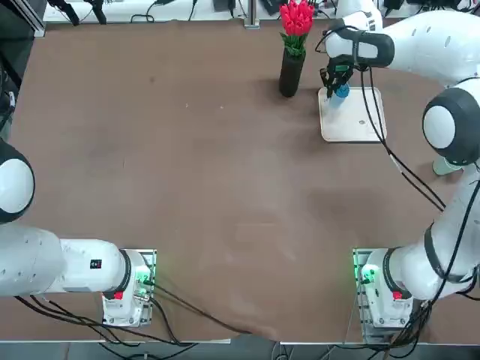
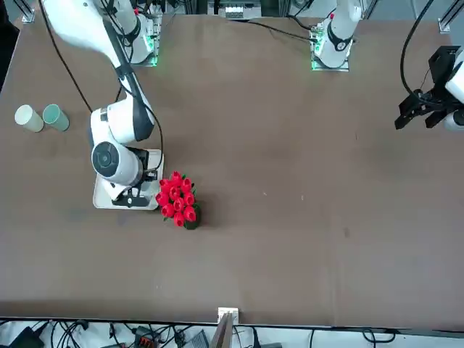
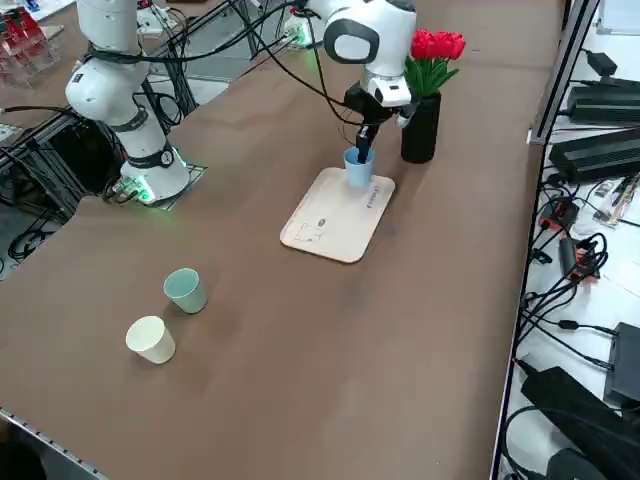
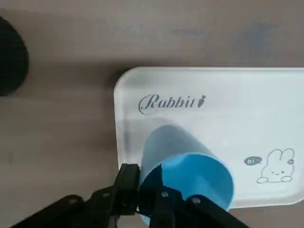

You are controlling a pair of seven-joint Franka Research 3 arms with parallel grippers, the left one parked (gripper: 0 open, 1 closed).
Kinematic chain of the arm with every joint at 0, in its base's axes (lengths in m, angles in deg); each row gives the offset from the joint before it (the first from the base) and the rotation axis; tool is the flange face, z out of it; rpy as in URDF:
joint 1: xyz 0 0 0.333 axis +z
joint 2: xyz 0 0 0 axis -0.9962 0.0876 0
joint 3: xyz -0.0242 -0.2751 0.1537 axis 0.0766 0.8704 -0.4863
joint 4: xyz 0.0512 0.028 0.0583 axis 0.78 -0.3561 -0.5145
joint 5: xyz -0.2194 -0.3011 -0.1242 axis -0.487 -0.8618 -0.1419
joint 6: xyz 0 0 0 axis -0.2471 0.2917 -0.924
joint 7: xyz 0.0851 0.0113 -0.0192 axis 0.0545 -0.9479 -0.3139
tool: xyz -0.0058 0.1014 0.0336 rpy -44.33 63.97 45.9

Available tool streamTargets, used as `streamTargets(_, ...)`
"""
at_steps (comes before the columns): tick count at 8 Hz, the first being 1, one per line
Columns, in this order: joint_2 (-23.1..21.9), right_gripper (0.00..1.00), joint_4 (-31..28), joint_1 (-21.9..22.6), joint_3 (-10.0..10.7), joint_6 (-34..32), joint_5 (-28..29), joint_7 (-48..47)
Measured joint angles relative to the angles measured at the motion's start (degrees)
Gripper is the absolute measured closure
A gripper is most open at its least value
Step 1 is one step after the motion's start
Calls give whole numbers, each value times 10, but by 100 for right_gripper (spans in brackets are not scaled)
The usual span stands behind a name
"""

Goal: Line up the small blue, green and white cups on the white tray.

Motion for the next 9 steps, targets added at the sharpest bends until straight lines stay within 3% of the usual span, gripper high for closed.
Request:
streamTargets(7, -29, 95, -98, 8, -1, 103, 19, 0)
streamTargets(9, -29, 65, -100, 8, -1, 107, 19, 0)
